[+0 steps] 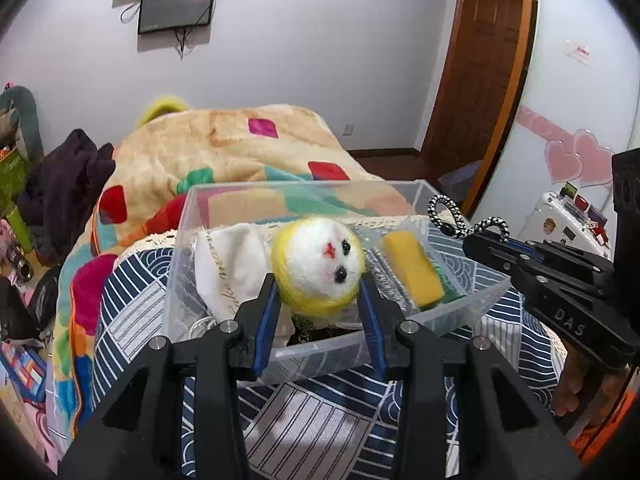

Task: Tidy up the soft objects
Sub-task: 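Drop the plush ball into the box with left tool while right drops the cord in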

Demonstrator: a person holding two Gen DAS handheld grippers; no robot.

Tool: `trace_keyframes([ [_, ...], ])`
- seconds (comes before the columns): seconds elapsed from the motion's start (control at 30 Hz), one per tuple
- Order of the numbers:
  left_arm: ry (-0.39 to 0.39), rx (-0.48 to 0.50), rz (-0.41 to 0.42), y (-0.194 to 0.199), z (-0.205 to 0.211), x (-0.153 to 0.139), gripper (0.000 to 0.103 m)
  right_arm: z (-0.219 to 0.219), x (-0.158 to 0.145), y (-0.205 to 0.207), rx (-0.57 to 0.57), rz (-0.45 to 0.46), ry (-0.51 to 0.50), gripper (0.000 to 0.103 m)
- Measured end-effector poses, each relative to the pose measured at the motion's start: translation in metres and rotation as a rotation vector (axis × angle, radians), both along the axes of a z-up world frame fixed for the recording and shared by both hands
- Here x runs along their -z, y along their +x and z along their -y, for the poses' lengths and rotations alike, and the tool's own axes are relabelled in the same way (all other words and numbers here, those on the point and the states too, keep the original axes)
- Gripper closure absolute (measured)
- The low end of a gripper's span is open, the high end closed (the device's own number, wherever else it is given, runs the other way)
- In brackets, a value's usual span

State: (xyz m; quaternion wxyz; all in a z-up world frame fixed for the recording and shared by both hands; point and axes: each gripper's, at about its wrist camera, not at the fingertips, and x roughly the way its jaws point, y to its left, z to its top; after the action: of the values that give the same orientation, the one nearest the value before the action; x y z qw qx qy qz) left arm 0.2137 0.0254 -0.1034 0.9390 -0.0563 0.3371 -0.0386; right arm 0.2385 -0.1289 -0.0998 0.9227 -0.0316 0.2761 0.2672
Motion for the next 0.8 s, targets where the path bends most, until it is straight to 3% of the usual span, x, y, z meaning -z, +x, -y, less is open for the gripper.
trace_keyframes([
  [0.43, -0.004, -0.008, -0.029, 0.011, -0.003, 0.011, 0.062, -0.019, 0.017, 0.014, 0.018, -0.049, -0.100, 0.093],
  [0.5, 0.021, -0.013, -0.025, 0.008, -0.002, 0.010, 0.058, -0.018, 0.016, 0.012, 0.010, -0.041, -0.100, 0.085],
  [0.6, 0.028, -0.014, -0.014, 0.001, -0.002, 0.008, 0.055, -0.014, 0.013, 0.008, 0.008, -0.037, -0.090, 0.059],
  [0.8, 0.003, -0.003, 0.006, -0.016, -0.006, 0.000, 0.052, -0.007, 0.007, -0.002, 0.007, -0.012, -0.087, 0.057],
])
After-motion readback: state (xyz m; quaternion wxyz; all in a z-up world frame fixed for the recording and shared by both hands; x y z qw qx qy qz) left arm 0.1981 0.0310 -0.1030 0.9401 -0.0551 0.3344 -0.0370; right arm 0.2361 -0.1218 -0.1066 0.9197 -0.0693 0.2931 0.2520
